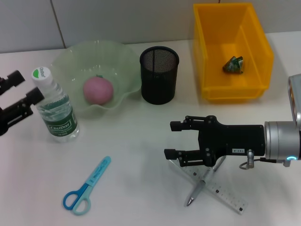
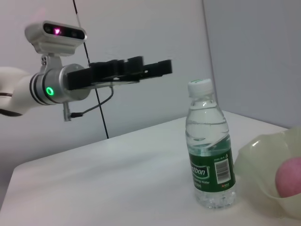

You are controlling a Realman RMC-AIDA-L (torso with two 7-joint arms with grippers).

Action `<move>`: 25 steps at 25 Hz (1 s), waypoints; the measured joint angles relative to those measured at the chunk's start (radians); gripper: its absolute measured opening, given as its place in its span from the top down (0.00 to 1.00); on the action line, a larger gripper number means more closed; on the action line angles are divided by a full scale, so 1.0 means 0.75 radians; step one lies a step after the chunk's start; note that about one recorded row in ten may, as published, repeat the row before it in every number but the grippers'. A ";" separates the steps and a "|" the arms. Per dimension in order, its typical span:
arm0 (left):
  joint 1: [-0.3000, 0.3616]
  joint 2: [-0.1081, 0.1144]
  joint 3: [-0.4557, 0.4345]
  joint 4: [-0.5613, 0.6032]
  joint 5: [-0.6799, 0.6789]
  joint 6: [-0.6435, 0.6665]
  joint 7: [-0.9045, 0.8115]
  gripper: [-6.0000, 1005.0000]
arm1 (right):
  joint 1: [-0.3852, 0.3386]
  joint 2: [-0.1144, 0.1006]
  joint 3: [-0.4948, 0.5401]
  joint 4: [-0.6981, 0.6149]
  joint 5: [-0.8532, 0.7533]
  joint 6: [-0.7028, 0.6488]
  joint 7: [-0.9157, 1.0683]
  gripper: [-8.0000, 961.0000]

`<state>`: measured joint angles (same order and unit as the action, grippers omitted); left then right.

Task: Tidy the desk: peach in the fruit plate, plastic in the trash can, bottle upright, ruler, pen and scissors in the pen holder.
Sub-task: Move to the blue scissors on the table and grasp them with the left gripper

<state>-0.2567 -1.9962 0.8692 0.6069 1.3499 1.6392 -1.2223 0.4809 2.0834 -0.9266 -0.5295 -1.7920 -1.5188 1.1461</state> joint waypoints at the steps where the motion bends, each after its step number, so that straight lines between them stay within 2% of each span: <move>1: -0.001 0.004 0.001 0.019 0.031 0.023 -0.029 0.20 | 0.000 0.000 0.000 0.000 0.001 0.000 0.000 0.20; 7: -0.020 0.000 0.001 0.118 0.209 0.118 -0.150 0.20 | 0.000 -0.001 -0.007 0.002 0.035 -0.001 0.002 0.20; 14: -0.074 -0.045 0.003 0.141 0.351 0.159 -0.163 0.20 | -0.002 0.000 0.000 0.005 0.037 -0.007 0.017 0.20; 18: -0.110 -0.081 0.010 0.140 0.437 0.151 -0.150 0.20 | -0.005 0.000 0.001 0.012 0.037 -0.008 0.024 0.20; 25: -0.161 -0.097 0.101 0.074 0.460 0.087 -0.070 0.21 | -0.005 -0.002 0.002 0.033 0.038 -0.010 0.026 0.20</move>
<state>-0.3776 -2.0687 0.9449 0.6628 1.6947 1.7048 -1.2745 0.4768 2.0821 -0.9249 -0.5046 -1.7638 -1.5264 1.1657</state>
